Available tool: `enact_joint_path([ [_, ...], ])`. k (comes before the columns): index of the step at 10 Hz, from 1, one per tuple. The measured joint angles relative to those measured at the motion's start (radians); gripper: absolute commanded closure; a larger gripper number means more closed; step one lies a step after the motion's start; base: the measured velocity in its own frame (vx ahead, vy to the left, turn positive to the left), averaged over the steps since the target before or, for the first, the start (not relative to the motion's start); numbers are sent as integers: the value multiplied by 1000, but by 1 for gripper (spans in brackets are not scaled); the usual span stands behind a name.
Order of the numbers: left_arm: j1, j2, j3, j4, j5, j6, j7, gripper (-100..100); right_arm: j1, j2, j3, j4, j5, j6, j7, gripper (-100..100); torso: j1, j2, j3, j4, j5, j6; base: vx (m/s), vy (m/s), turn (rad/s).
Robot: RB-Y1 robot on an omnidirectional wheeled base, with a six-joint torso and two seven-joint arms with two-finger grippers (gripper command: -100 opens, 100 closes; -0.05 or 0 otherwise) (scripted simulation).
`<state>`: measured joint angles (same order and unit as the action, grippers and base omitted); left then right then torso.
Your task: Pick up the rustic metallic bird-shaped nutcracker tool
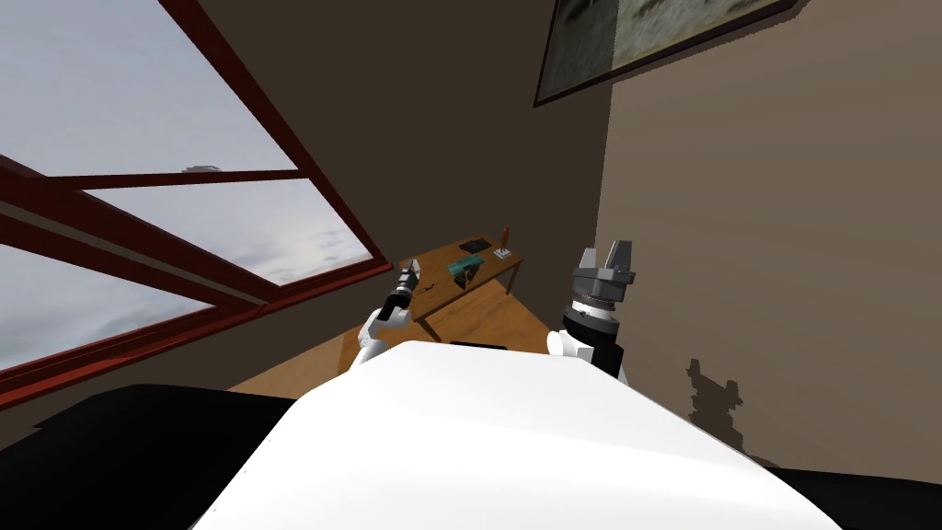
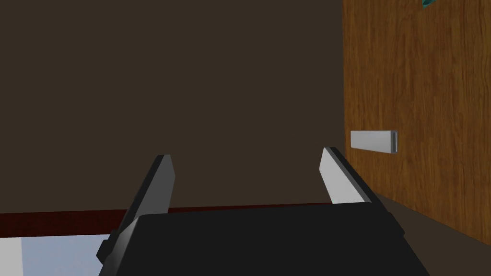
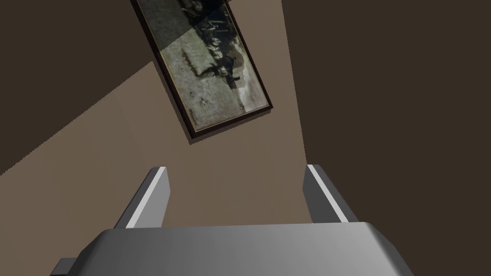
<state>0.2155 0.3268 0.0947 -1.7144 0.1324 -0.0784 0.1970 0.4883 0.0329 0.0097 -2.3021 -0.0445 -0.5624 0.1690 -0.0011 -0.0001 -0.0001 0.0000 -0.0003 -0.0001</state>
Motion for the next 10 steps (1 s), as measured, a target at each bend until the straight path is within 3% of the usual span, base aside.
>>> enact_joint_path([
  [3,-18,25,22,52,20,82,26,-100,0,0,0,0,0,0,0,0,0,0,0,0,0,0,5,-13,-68],
  [7,-57,39,40,133,32,155,42,-100,0,0,0,0,0,0,0,0,1,0,0,0,0,-1,5,-11,-88],
  [10,-99,65,65,217,51,225,64,-100,0,0,0,0,0,0,0,0,1,-1,0,0,0,0,14,-10,-107],
])
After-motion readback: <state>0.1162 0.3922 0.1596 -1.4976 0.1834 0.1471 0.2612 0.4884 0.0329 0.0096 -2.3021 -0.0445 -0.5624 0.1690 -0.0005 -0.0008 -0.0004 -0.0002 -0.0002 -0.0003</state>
